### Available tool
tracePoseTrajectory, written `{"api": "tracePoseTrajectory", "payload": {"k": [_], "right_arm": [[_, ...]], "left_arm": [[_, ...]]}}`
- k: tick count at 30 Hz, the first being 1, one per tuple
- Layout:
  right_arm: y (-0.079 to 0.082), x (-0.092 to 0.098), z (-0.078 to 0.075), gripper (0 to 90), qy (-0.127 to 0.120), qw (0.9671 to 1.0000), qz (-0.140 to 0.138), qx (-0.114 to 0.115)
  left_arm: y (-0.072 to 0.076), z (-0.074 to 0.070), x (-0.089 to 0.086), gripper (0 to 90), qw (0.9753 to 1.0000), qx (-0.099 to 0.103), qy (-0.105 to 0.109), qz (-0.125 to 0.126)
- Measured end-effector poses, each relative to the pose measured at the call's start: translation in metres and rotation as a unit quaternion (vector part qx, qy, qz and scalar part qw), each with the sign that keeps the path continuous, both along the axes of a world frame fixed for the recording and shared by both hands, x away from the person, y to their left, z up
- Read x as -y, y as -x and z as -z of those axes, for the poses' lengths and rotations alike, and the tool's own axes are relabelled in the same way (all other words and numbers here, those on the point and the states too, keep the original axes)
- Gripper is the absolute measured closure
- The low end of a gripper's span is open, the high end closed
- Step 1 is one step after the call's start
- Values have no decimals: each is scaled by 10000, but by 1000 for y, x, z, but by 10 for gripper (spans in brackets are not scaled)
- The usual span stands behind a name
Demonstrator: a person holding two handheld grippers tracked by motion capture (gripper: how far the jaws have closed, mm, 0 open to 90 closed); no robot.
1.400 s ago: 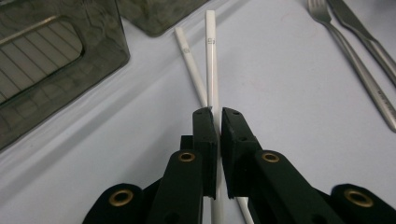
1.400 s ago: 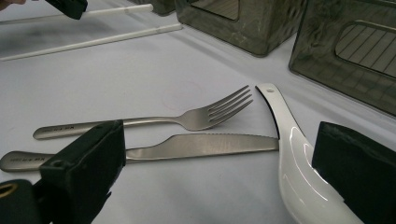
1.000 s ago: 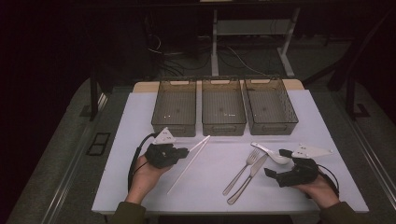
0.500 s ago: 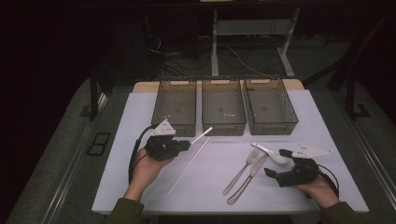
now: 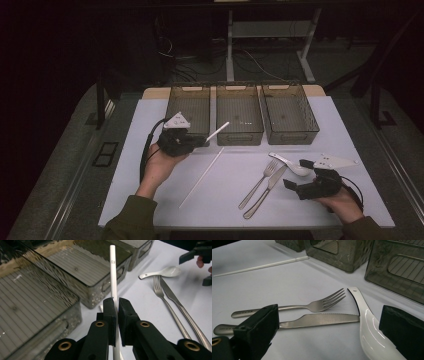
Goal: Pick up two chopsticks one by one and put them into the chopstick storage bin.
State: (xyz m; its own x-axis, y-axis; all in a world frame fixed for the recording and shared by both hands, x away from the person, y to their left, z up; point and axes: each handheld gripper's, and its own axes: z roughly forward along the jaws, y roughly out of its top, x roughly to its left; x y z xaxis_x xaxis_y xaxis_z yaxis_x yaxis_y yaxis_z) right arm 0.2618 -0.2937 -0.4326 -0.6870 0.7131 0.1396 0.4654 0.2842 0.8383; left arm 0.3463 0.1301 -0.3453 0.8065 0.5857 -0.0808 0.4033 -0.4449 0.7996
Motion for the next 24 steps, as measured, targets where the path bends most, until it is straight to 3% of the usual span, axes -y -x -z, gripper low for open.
{"api": "tracePoseTrajectory", "payload": {"k": [16, 21, 24], "right_arm": [[0, 2, 0, 30, -65, 10000, 29, 18], [0, 2, -1, 30, -91, 9999, 49, 11], [-1, 3, -1, 29, -116, 9999, 47, 16]], "left_arm": [[-47, -17, 1, 841, 9995, 13, -92, -306], [-63, -22, 1, 841, 9989, -17, -33, -459], [-73, -24, 1, 840, 9987, -33, -124, -491]]}}
